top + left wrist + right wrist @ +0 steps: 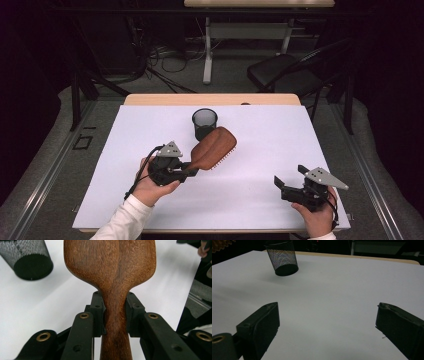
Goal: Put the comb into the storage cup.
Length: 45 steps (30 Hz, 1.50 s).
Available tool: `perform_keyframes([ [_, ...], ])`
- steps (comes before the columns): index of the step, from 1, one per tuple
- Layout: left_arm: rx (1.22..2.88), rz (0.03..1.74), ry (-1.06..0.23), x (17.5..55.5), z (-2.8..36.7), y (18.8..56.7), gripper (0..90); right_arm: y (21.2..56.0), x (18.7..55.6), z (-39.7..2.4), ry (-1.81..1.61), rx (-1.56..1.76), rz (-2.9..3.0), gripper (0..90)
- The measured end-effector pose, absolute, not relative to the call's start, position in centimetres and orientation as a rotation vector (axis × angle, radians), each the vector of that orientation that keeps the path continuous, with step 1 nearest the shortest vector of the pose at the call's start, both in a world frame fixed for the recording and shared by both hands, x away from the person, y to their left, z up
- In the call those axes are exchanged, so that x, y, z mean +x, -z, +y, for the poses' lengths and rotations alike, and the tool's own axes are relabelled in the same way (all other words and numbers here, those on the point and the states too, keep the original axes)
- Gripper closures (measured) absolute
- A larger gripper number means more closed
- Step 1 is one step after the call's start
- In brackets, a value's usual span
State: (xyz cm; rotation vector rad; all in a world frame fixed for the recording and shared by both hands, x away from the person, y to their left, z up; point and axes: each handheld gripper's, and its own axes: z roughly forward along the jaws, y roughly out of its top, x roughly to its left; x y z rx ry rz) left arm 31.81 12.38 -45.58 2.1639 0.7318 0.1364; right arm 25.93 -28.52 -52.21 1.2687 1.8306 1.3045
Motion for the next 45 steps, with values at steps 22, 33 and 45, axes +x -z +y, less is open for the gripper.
perform_keyframes([
  [22, 2.042, 0.669, -0.184, 32.9, 9.9, 43.8, 72.1, 52.3, 26.0, -28.6, -1.298, 1.268, 1.831, 4.9],
  [33, 1.979, 0.642, -0.217, 33.5, 8.7, 42.9, 72.1, 52.4, 26.1, -28.5, -1.300, 1.277, 1.833, 4.9],
  [45, 1.915, 0.637, -0.237, 33.8, 7.6, 42.8, 72.1, 52.5, 26.2, -28.3, -1.293, 1.274, 1.840, 4.9],
])
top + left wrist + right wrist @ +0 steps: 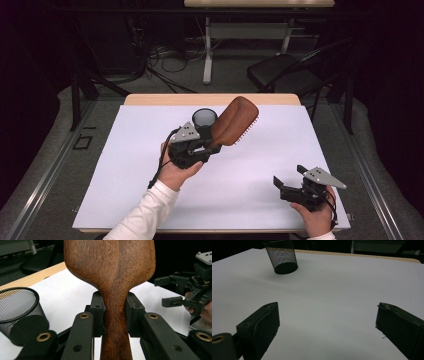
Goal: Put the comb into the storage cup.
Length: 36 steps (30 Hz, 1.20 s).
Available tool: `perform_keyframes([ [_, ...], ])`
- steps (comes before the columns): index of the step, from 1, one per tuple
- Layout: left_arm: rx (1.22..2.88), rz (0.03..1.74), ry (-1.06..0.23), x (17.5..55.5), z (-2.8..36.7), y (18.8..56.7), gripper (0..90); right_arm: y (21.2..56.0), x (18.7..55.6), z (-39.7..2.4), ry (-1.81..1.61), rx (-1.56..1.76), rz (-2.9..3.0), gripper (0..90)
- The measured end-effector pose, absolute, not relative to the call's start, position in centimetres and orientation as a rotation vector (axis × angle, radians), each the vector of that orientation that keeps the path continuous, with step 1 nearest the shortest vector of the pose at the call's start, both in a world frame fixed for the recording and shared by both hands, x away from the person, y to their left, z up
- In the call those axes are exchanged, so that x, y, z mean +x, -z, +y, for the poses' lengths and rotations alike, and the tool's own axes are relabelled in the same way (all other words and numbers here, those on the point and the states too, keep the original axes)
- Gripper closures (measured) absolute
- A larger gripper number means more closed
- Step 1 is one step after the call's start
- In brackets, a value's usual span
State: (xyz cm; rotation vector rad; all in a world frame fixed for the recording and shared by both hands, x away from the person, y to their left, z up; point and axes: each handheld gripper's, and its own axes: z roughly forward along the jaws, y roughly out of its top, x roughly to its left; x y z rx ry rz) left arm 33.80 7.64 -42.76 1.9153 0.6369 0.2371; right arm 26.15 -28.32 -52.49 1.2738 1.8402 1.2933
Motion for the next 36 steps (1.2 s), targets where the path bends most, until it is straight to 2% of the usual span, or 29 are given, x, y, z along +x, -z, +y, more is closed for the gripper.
perform_keyframes([
  [16, 1.892, 0.627, -0.249, 33.8, 6.7, 43.8, 72.1, 52.5, 26.4, -28.0, -1.298, 1.276, 1.847, 4.8],
  [36, 1.864, 0.642, -0.242, 34.1, 6.6, 44.0, 72.1, 50.2, 28.4, -26.6, -1.342, 1.358, 1.965, 4.6],
])
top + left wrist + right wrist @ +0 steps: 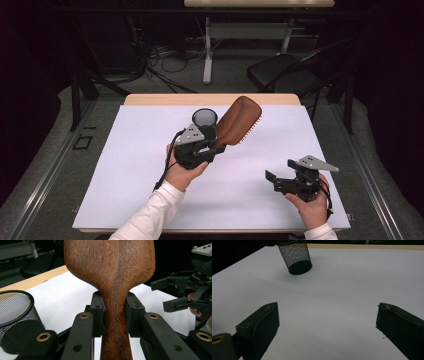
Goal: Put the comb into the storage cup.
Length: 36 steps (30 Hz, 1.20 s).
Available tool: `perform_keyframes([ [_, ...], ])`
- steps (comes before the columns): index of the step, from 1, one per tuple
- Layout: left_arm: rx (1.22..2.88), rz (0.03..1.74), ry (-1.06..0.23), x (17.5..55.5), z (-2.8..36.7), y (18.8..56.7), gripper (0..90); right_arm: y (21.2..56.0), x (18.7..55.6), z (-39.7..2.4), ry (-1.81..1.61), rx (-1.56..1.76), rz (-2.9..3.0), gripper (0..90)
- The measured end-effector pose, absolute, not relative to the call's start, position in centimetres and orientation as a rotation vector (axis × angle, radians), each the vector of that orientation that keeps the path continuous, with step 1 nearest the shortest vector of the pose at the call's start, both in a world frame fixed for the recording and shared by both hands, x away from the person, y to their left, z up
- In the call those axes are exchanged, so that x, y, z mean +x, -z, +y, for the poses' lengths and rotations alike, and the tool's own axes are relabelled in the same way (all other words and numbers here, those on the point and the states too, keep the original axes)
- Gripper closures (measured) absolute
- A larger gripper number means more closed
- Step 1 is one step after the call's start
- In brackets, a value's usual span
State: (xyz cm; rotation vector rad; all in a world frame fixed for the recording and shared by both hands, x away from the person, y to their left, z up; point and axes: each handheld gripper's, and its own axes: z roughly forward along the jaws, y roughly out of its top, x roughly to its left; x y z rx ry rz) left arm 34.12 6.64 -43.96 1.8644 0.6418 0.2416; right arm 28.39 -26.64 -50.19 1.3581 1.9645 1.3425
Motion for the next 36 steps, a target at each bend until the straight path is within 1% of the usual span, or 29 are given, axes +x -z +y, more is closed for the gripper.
perform_keyframes([
  [15, 1.865, 0.638, -0.255, 34.3, 7.3, 44.2, 72.0, 48.0, 30.2, -26.2, -1.423, 1.423, 2.013, 4.6],
  [29, 1.852, 0.647, -0.257, 34.3, 7.8, 44.5, 72.0, 44.7, 31.9, -25.2, -1.477, 1.456, 2.078, 6.2],
  [36, 1.840, 0.645, -0.230, 34.5, 7.9, 44.5, 72.0, 43.6, 32.6, -24.6, -1.481, 1.473, 2.101, 6.2],
])
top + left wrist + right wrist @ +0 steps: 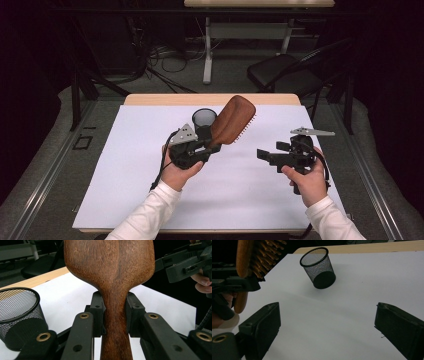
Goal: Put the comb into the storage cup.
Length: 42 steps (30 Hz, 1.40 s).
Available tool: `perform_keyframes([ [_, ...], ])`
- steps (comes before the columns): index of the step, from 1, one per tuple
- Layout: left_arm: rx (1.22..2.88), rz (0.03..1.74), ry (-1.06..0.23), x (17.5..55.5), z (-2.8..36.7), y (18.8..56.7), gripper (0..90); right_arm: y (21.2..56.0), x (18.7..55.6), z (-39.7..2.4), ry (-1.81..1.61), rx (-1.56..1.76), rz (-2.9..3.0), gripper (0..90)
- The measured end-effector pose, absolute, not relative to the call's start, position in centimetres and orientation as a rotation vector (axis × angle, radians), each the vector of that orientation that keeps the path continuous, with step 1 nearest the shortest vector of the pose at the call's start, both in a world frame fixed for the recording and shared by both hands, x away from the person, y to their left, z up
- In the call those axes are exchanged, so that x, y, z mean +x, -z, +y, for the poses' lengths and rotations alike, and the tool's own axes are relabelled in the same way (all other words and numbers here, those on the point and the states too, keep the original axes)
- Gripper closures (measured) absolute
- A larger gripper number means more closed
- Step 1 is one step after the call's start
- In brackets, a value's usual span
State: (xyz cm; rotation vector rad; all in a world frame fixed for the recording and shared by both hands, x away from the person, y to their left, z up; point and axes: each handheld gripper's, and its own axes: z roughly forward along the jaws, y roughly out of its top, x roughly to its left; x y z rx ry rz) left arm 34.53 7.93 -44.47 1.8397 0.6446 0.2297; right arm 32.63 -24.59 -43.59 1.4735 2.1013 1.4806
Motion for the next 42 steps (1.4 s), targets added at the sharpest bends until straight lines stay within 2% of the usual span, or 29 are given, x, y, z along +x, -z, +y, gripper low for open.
perform_keyframes([
  [10, 1.840, 0.637, -0.222, 34.6, 8.2, 44.6, 72.0, 41.7, 33.5, -22.5, -1.495, 1.492, 2.134, 6.0],
  [21, 1.831, 0.656, -0.232, 34.6, 8.7, 44.9, 72.0, 40.2, 34.1, -20.4, -1.503, 1.463, 2.241, 0.0],
  [42, 1.829, 0.661, -0.241, 34.6, 8.8, 45.3, 72.0, 39.1, 36.0, -19.6, -1.599, 1.512, 2.244, 0.0],
])
